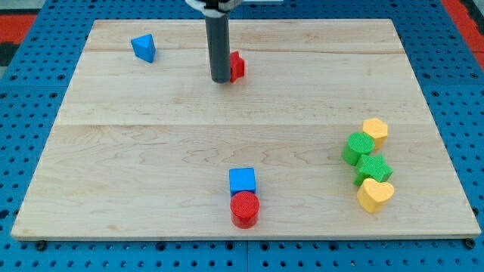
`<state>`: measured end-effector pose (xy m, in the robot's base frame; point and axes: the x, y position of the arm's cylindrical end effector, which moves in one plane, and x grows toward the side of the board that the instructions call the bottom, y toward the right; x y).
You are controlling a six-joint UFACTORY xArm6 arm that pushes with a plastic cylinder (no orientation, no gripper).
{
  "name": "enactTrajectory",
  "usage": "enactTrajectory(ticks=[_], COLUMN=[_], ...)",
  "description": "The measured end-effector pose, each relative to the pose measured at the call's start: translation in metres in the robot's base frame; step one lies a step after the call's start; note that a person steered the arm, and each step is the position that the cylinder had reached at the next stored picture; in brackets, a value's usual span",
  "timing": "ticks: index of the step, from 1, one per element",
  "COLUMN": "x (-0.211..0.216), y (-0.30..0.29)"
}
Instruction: Slide the yellow star towards top right of the board
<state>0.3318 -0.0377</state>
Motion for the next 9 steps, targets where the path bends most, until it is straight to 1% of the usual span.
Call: enactTrajectory(ticks=[1,2,3,4,5,9], x=[-0.036,-0.051,-0.05,0.003,0.03,0.029], y=[0.001,0.039,0.036,0.03,0.039,0.043])
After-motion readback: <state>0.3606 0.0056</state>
